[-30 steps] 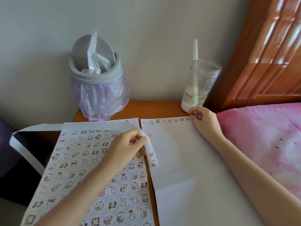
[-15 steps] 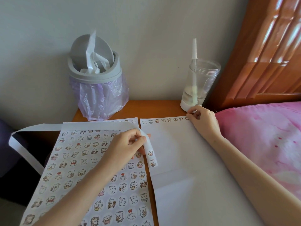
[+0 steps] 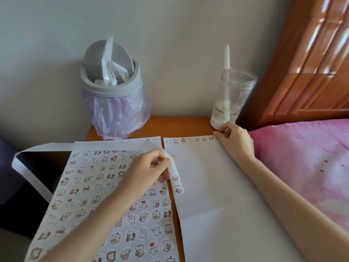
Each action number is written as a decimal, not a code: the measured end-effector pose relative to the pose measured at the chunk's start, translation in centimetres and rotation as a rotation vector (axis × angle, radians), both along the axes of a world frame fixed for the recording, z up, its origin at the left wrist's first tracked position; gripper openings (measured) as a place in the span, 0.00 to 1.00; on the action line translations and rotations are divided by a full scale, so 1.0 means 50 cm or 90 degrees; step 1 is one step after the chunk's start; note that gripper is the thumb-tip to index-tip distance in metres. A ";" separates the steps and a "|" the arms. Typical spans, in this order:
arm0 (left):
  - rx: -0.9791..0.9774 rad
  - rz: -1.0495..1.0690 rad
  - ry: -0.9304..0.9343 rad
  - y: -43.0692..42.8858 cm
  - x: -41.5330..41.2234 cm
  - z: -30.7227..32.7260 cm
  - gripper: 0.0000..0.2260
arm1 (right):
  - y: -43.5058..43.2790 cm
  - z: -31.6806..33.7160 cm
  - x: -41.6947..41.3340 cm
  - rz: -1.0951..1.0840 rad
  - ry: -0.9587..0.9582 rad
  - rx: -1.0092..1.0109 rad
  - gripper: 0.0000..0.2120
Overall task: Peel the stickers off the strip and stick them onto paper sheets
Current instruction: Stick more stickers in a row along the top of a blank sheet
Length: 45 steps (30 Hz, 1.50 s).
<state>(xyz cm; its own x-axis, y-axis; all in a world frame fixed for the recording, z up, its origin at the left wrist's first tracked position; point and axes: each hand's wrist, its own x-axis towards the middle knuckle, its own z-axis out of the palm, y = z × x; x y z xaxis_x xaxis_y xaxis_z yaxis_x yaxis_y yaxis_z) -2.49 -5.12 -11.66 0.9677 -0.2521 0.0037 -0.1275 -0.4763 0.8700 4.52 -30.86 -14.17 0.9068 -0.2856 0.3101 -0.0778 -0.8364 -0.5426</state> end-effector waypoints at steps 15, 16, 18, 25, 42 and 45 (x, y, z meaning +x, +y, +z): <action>-0.006 0.001 0.001 0.003 0.001 -0.004 0.09 | -0.038 0.004 -0.005 0.111 -0.005 0.086 0.06; -0.009 0.005 0.001 0.004 0.002 -0.004 0.09 | -0.037 0.005 -0.006 0.110 -0.002 0.079 0.06; -0.036 0.019 0.007 0.007 0.003 -0.003 0.07 | -0.026 0.009 -0.013 0.109 -0.012 0.074 0.05; -0.200 0.070 0.024 0.007 0.005 0.006 0.07 | 0.123 0.076 -0.119 0.372 0.035 0.194 0.03; -0.276 0.018 0.074 0.005 0.008 0.004 0.12 | 0.165 0.067 -0.151 0.366 0.071 0.287 0.07; -0.256 -0.002 0.082 0.005 0.009 0.002 0.10 | 0.165 0.067 -0.154 0.377 0.062 0.291 0.07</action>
<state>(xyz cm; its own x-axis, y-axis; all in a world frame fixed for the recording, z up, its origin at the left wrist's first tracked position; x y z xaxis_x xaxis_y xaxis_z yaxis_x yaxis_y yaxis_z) -2.06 -4.89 -11.55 0.9660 -0.2578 -0.0185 -0.0062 -0.0947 0.9955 -3.19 -22.60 -10.82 0.9661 0.1768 0.1879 0.2488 -0.4462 -0.8596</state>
